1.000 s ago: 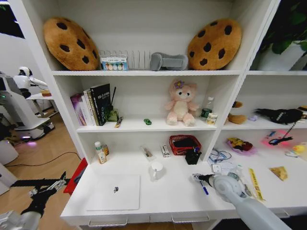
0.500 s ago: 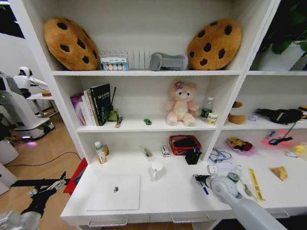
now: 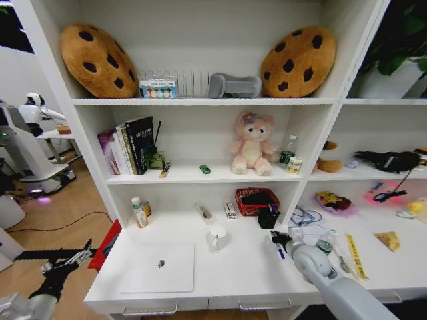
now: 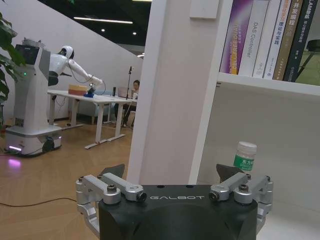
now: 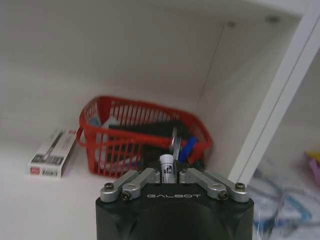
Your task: Organize the objects on the table.
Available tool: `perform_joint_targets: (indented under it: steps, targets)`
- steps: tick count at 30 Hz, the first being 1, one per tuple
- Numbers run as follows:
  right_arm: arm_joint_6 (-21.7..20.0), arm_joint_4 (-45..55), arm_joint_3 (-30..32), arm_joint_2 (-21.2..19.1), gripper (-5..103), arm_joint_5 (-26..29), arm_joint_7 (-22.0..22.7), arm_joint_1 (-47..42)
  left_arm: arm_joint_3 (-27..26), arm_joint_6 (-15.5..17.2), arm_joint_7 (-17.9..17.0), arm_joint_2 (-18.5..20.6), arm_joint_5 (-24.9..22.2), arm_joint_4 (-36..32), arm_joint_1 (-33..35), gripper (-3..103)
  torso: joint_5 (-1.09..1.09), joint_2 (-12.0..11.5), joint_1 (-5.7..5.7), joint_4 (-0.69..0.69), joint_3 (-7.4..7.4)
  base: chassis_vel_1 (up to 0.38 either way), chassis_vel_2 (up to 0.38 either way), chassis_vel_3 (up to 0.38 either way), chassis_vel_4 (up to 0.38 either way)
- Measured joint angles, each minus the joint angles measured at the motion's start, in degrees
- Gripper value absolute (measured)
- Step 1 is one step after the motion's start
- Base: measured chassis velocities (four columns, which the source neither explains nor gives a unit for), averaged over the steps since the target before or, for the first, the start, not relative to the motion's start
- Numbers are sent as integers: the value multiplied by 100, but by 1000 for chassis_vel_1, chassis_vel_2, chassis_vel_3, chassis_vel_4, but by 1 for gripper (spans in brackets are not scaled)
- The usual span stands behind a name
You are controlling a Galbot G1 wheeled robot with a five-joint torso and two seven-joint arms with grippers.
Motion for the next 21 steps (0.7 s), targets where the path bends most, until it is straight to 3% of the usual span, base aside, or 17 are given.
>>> perform_joint_targets:
  steps: [1,3,4,6,7,8,10,21]
  targets:
    - [0,0,0,0,12,0,0,0,0,0,0,0,0,0,0,100,0,0,0,0,0,0,0,0,0]
    - [1060,-304,-108,86,12,-955,-329,145,0,0,0,0,0,0,0,100,2,0,0,-1,0,0,0,0,0]
    - [1060,-304,-108,86,12,-955,-329,145,0,0,0,0,0,0,0,100,2,0,0,-1,0,0,0,0,0]
    - [1955,-745,-230,172,12,-1559,-596,346,0,0,0,0,0,0,0,100,2,0,0,0,0,0,0,0,0]
    - [1955,-745,-230,172,12,-1559,-596,346,0,0,0,0,0,0,0,100,2,0,0,0,0,0,0,0,0]
    - [2501,-1068,-323,245,12,-1889,-708,499,0,0,-1,0,0,0,0,100,4,0,0,0,0,0,0,0,0]
    - [3097,-1523,-457,354,12,-2171,-793,769,0,0,0,0,0,0,0,100,1,0,0,0,0,0,0,0,0]
    - [3692,-2531,-954,694,12,-2279,-890,1642,0,0,0,0,0,0,0,100,1,0,0,0,1,0,0,0,0]
